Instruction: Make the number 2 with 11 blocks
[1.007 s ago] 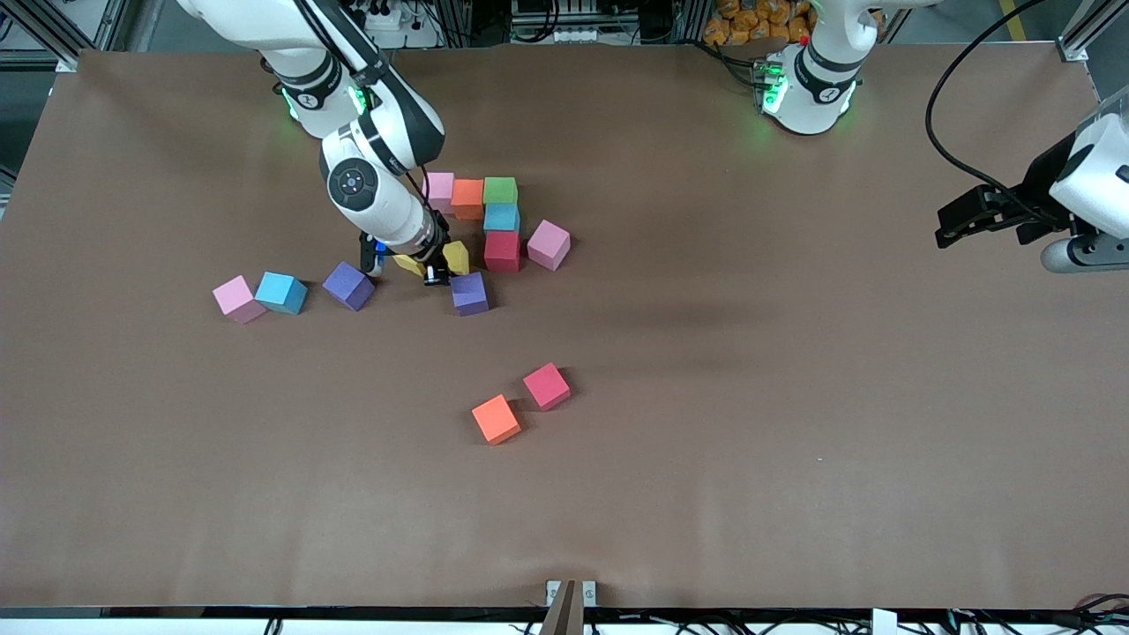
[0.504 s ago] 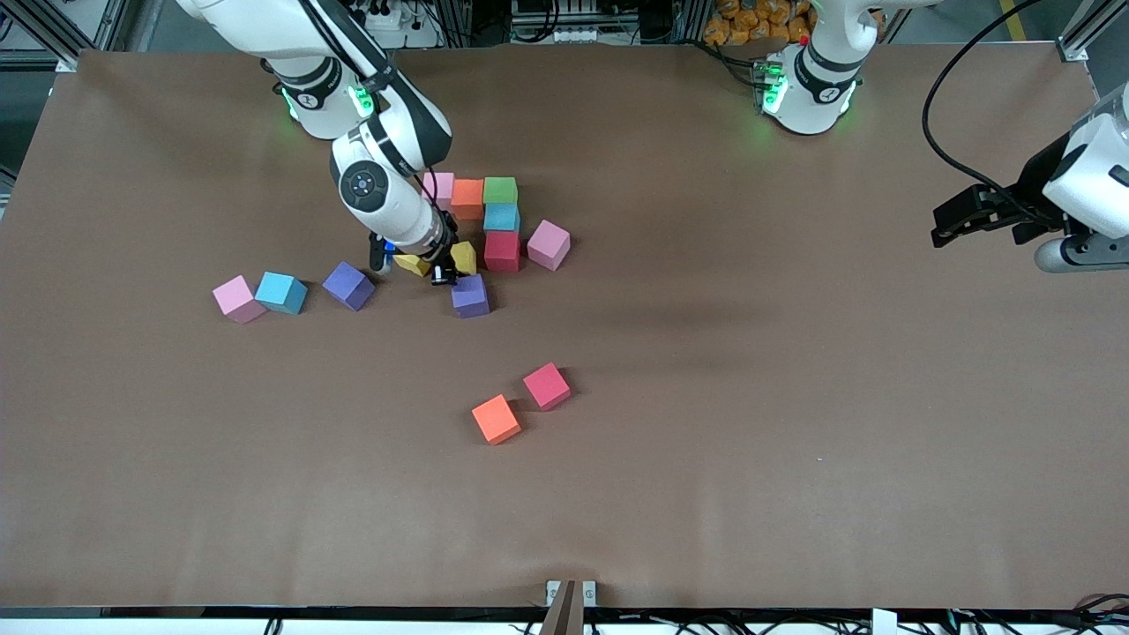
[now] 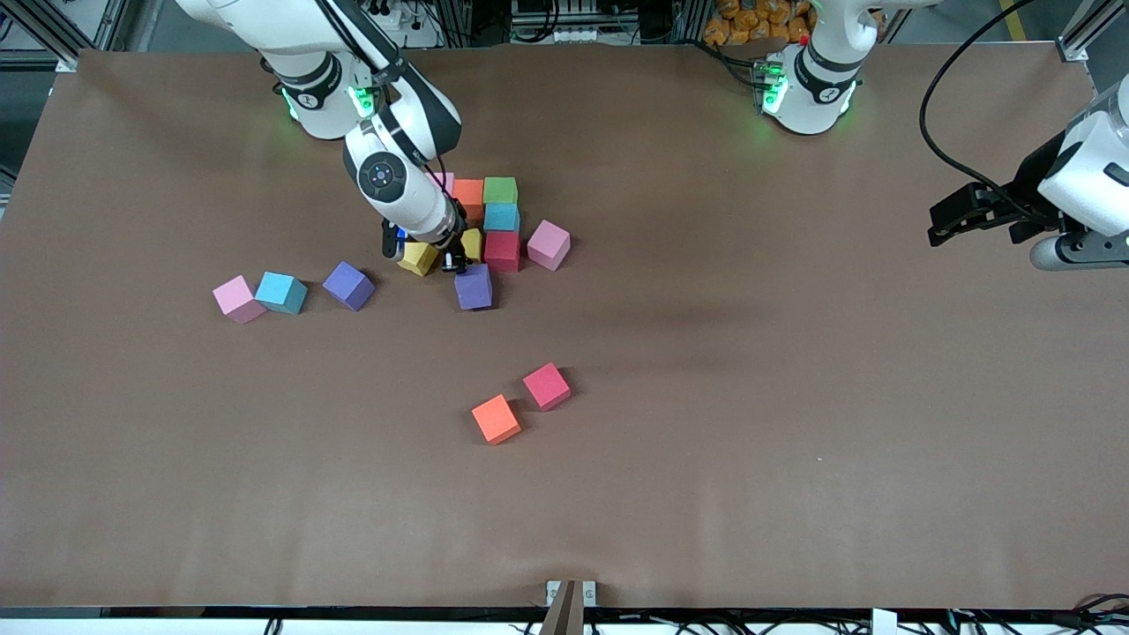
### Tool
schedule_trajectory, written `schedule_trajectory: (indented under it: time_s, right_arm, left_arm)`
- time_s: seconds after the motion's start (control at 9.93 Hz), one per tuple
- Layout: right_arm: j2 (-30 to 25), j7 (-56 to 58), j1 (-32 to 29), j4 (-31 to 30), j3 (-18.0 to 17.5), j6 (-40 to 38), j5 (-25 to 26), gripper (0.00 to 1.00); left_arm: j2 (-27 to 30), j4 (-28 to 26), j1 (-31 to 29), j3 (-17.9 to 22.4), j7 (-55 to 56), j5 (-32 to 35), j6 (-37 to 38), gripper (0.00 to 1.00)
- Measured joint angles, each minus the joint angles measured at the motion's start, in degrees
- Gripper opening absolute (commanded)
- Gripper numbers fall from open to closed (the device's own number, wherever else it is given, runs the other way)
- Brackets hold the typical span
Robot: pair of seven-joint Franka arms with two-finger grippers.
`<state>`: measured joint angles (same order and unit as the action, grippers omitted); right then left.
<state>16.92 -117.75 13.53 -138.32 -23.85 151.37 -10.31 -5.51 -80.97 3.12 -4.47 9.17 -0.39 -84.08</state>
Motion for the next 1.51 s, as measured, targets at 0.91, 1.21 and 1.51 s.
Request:
schedule_trajectory:
  time_s: [0.91,1.21,1.51]
  right_arm:
    - [-0.1,-0.8,0.0,-0.7,-0.1,2.3,0.0,0.0]
    - [-0.1,-1.0,0.0,-0.7,-0.1,2.4,0.0,0.39]
    - [-0.1,-1.2,0.0,-0.7,-0.1,2.4,0.0,1.0]
  left_arm:
    - [0.0,0.0,0.0,-0.1,0.0,0.0,0.0,1.0]
    - [0.0,0.0,0.0,-0.4,0.0,0.0,0.0,1.0]
    - [0.0,0.0,0.0,-0.4,0.0,0.0,0.0,1.0]
